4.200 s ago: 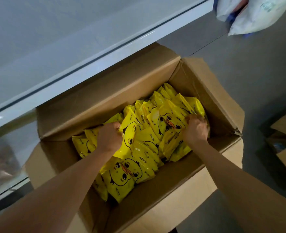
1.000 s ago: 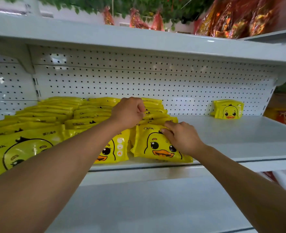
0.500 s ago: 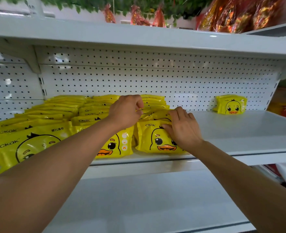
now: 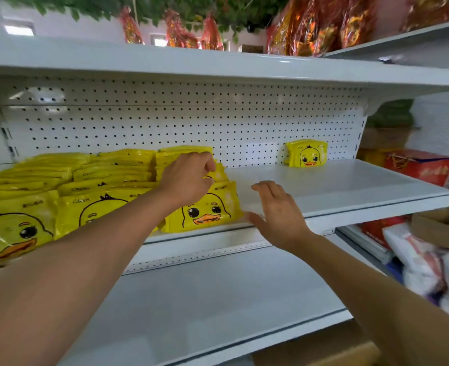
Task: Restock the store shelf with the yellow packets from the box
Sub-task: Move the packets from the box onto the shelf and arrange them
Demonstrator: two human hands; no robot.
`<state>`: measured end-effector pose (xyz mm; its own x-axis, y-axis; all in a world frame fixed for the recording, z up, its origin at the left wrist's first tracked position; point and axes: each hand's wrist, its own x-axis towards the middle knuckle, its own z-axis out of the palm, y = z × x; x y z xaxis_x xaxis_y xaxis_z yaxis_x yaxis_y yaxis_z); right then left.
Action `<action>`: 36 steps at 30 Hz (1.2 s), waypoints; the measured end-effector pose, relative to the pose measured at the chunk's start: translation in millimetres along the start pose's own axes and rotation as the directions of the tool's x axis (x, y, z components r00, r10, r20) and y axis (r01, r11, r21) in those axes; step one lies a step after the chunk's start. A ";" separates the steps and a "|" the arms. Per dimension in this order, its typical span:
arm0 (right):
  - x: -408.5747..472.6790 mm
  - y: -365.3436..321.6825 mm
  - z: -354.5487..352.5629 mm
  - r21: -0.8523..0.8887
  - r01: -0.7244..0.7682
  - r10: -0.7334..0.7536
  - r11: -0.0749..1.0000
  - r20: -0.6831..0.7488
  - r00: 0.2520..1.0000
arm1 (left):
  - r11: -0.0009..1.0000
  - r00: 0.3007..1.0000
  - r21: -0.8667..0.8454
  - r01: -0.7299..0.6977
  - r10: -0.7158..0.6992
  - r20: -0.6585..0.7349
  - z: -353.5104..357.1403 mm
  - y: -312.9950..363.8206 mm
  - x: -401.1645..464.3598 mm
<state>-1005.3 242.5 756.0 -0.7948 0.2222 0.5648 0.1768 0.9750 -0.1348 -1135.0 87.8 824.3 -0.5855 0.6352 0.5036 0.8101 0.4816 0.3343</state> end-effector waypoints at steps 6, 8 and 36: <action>-70.6 43.3 -16.5 -0.019 -0.010 0.011 1.000 0.089 0.996 | 0.999 0.997 -0.042 -0.003 0.006 0.071 48.8 64.2 -33.1; -101.0 61.1 -16.7 -0.028 -0.028 0.032 0.999 0.148 0.989 | 0.998 0.993 -0.066 0.003 0.005 0.119 75.5 85.6 -51.2; -429.8 241.7 100.9 -0.211 -0.610 0.501 0.764 0.790 0.354 | 0.991 0.520 0.131 0.029 -0.127 0.845 418.1 115.4 -244.8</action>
<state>-679.6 381.9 398.4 -0.6512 0.5615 -0.5106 0.7425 0.6108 -0.2752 -910.8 240.3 406.5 -0.4327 0.7792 -0.4535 0.7817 0.5749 0.2418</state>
